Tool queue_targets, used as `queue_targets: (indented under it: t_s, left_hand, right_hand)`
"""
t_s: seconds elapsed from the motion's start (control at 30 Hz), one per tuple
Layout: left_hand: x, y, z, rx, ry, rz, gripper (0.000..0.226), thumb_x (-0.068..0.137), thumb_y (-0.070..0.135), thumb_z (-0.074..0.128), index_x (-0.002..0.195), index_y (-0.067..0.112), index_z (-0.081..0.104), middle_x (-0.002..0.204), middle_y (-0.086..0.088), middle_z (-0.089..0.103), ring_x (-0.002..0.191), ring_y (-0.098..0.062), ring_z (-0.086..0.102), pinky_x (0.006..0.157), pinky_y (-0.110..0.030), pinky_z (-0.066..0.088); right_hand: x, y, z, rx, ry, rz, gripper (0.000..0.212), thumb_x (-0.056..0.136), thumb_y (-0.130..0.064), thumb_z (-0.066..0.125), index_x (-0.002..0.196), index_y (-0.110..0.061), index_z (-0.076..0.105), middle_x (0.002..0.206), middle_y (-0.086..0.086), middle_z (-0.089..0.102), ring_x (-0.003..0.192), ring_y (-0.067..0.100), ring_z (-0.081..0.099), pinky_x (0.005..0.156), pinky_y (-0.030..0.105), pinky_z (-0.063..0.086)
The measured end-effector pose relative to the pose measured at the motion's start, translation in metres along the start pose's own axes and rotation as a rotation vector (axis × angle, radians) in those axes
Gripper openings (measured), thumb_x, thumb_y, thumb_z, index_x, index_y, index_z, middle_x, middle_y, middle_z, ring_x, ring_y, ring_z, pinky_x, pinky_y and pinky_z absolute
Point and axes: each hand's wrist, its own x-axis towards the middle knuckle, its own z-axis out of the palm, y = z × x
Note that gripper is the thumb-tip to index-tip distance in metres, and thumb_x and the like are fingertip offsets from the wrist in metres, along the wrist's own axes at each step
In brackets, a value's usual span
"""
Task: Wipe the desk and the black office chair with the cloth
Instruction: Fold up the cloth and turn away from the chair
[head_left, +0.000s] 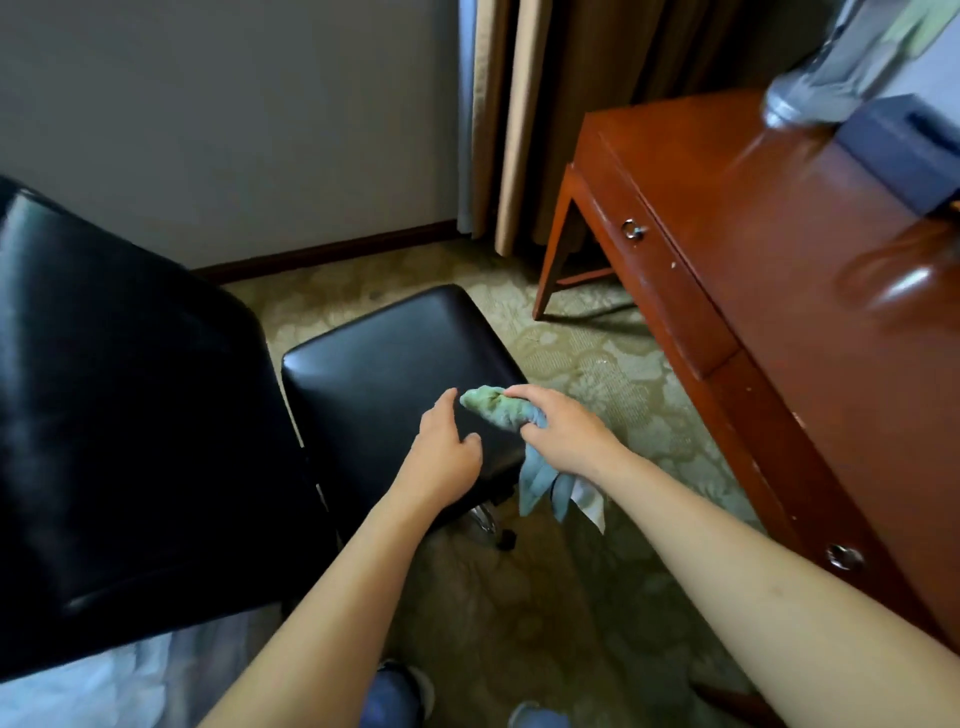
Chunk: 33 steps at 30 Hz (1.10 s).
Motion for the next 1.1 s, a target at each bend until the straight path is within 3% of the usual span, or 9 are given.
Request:
queue_targets:
  t_s: [0.1,0.2,0.33,0.4,0.5,0.63,0.8,0.97,1.1]
  left_hand:
    - [-0.050,0.065,-0.031,-0.070,-0.021,-0.039,0.065,0.099,0.034,0.050,0.156,0.031,0.017,0.159,0.004,0.030,0.126,-0.015,0.049,0.096,-0.036,0.051]
    - [-0.102,0.136,-0.047,-0.072,-0.097,-0.023,0.061,0.100,0.038,0.051,0.154,0.030,0.024,0.152,0.007,0.042,0.103,-0.006,0.056,0.079,-0.025,0.049]
    - [-0.156,0.214,-0.050,-0.022,-0.231,0.082,0.057,0.099,0.035,0.052,0.152,0.025,0.033,0.146,0.003,0.048,0.122,-0.016,0.052,0.090,-0.026,0.041]
    - [-0.177,0.246,-0.048,-0.014,-0.292,0.133,0.055,0.099,0.030,0.053,0.150,0.023,0.036,0.140,0.002,0.053,0.118,-0.016,0.054,0.089,-0.027,0.043]
    - [-0.202,0.284,-0.046,0.030,-0.332,0.239,0.048,0.096,0.032,0.057,0.143,0.027,0.045,0.126,0.005,0.062,0.107,-0.014,0.061,0.094,-0.034,0.052]
    - [-0.224,0.314,-0.045,0.018,-0.377,0.339,0.049,0.092,0.032,0.064,0.137,0.026,0.044,0.116,0.005,0.065,0.098,-0.013,0.065,0.088,-0.037,0.058]
    - [-0.232,0.336,-0.051,-0.054,-0.486,0.345,0.047,0.089,0.039,0.069,0.125,0.019,0.046,0.111,-0.004,0.064,0.097,-0.019,0.068,0.083,-0.041,0.061]
    - [-0.233,0.350,-0.059,0.061,-0.647,0.514,0.029,0.089,0.045,0.065,0.105,0.022,0.056,0.100,-0.002,0.069,0.089,-0.017,0.068,0.083,-0.039,0.060]
    - [-0.238,0.360,-0.048,0.151,-0.804,0.604,0.062,0.072,0.057,0.076,0.117,0.022,0.053,0.109,0.000,0.069,0.096,-0.018,0.069,0.087,-0.041,0.058]
  right_hand:
    - [-0.062,-0.029,-0.062,0.222,0.057,0.080,0.052,0.094,-0.016,0.056,0.138,-0.045,0.051,0.121,-0.012,0.061,0.081,0.010,0.061,0.070,0.027,0.051]
    - [-0.131,-0.052,-0.121,0.465,0.148,0.131,0.054,0.094,-0.016,0.061,0.140,-0.041,0.052,0.132,-0.014,0.052,0.106,0.009,0.056,0.090,0.030,0.051]
    - [-0.205,-0.070,-0.177,0.727,0.232,0.223,0.050,0.092,-0.015,0.063,0.133,-0.043,0.056,0.129,-0.009,0.057,0.115,0.014,0.057,0.097,0.037,0.052]
    - [-0.234,-0.076,-0.199,0.765,0.264,0.241,0.048,0.086,-0.018,0.065,0.119,-0.052,0.060,0.131,-0.004,0.061,0.117,0.020,0.060,0.101,0.047,0.052]
    - [-0.271,-0.081,-0.228,0.848,0.327,0.247,0.045,0.084,-0.014,0.064,0.119,-0.043,0.063,0.127,0.001,0.064,0.112,0.026,0.065,0.096,0.049,0.056]
    - [-0.308,-0.090,-0.254,0.958,0.443,0.289,0.044,0.083,-0.007,0.063,0.119,-0.033,0.065,0.111,0.006,0.074,0.101,0.030,0.072,0.092,0.051,0.058]
    - [-0.331,-0.111,-0.269,1.053,0.607,0.310,0.047,0.080,-0.004,0.060,0.117,-0.033,0.065,0.112,0.011,0.073,0.102,0.034,0.071,0.094,0.054,0.057]
    - [-0.345,-0.129,-0.271,1.145,0.744,0.374,0.058,0.075,0.006,0.055,0.123,-0.026,0.063,0.111,0.015,0.071,0.101,0.034,0.069,0.079,0.043,0.059]
    - [-0.362,-0.129,-0.267,1.179,0.847,0.424,0.059,0.074,0.006,0.060,0.125,-0.023,0.061,0.109,0.015,0.070,0.095,0.031,0.067,0.072,0.036,0.052]
